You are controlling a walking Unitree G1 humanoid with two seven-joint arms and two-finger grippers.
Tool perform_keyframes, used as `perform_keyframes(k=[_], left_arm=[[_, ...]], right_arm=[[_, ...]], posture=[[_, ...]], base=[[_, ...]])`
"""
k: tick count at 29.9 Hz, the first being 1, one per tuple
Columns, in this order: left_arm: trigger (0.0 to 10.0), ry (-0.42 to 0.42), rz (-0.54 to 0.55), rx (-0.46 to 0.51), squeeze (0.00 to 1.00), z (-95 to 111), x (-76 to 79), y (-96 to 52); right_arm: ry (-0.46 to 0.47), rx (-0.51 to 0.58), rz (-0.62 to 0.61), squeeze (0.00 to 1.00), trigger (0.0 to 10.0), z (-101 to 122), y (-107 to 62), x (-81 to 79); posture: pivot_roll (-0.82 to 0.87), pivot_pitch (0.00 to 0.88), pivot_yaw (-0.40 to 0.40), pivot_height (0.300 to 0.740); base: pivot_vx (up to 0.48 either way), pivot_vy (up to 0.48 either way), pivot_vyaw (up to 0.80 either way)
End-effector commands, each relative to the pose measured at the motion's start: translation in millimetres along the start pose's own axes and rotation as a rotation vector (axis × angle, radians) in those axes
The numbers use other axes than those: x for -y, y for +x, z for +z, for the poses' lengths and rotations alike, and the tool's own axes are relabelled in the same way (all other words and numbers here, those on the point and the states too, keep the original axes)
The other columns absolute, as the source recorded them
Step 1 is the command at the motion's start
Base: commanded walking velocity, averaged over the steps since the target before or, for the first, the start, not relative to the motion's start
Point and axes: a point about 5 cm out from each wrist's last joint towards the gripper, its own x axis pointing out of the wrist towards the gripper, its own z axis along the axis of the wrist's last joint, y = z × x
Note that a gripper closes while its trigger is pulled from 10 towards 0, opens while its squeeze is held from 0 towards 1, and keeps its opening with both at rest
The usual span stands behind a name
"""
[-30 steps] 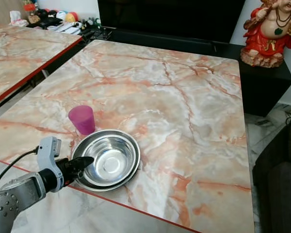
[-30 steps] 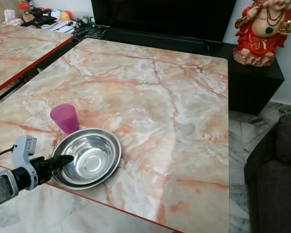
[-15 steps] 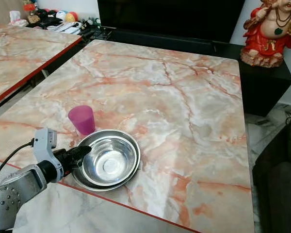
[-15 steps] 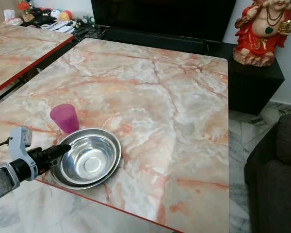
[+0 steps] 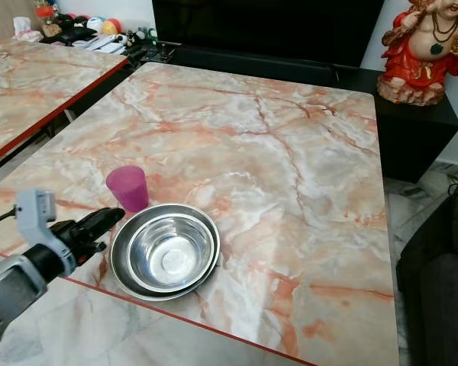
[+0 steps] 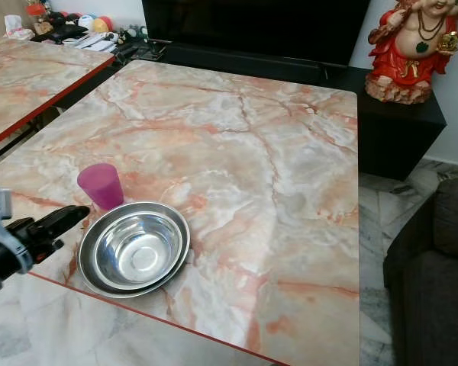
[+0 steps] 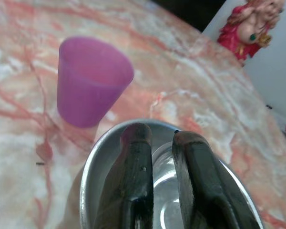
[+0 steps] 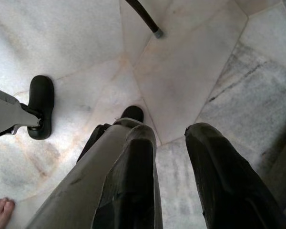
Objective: Setting the table
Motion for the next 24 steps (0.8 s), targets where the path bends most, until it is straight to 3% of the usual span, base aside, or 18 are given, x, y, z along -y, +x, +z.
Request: perform_keyframes(k=[1, 3, 5, 10, 13, 15, 19, 21, 24], left_arm=[[10.0, 0.034, -0.025, 0.037, 0.00, 10, 3.8, -5.3], [10.0, 0.097, -0.066, 0.157, 0.00, 27, 9.3, -6.9], [10.0, 0.104, -0.102, 0.221, 0.00, 35, 14.5, -7.1], [10.0, 0.078, -0.196, 0.286, 0.00, 45, 28.2, -3.1], [10.0, 0.090, -0.333, 0.200, 0.00, 39, 48.7, 4.3], [10.0, 0.113, -0.457, 0.077, 0.00, 28, 64.7, 7.3], [10.0, 0.155, -0.489, -0.026, 0.00, 16, 68.5, 8.0], [10.0, 0.188, -0.479, -0.133, 0.00, 4, 62.1, 5.9], [10.0, 0.208, -0.452, -0.191, 0.00, 0, 55.5, 4.0]], right_arm=[[-0.001, -0.020, 0.008, 0.00, 10.0, -6, -0.8, -1.5], [-0.002, -0.019, 0.008, 0.00, 10.0, -5, -0.7, -1.4], [-0.002, -0.019, 0.009, 0.00, 10.0, -5, -0.7, -1.4], [-0.003, -0.019, 0.009, 0.00, 10.0, -5, -0.7, -1.6], [-0.001, -0.019, 0.008, 0.00, 10.0, -5, -0.7, -1.9], [0.000, -0.020, 0.008, 0.00, 10.0, -5, -0.8, -2.4], [0.005, -0.020, 0.007, 0.00, 10.0, -6, -0.9, -2.9], [0.008, -0.020, 0.007, 0.00, 10.0, -6, -0.9, -3.5], [0.010, -0.022, 0.006, 0.00, 10.0, -6, -0.9, -3.8]], posture=[[0.10, 0.153, 0.018, 0.740], [0.10, 0.152, 0.017, 0.740], [0.10, 0.153, 0.017, 0.740], [0.09, 0.153, 0.017, 0.740], [0.09, 0.153, 0.019, 0.740], [0.08, 0.153, 0.026, 0.740], [0.08, 0.154, 0.029, 0.740], [0.08, 0.155, 0.032, 0.740], [0.08, 0.154, 0.035, 0.740]], base=[[0.000, 0.000, 0.00], [0.000, 0.000, 0.00], [0.000, 0.000, 0.00], [0.000, 0.000, 0.00], [0.000, 0.000, 0.00], [0.000, 0.000, 0.00], [0.000, 0.000, 0.00], [0.000, 0.000, 0.00], [0.000, 0.000, 0.00]])
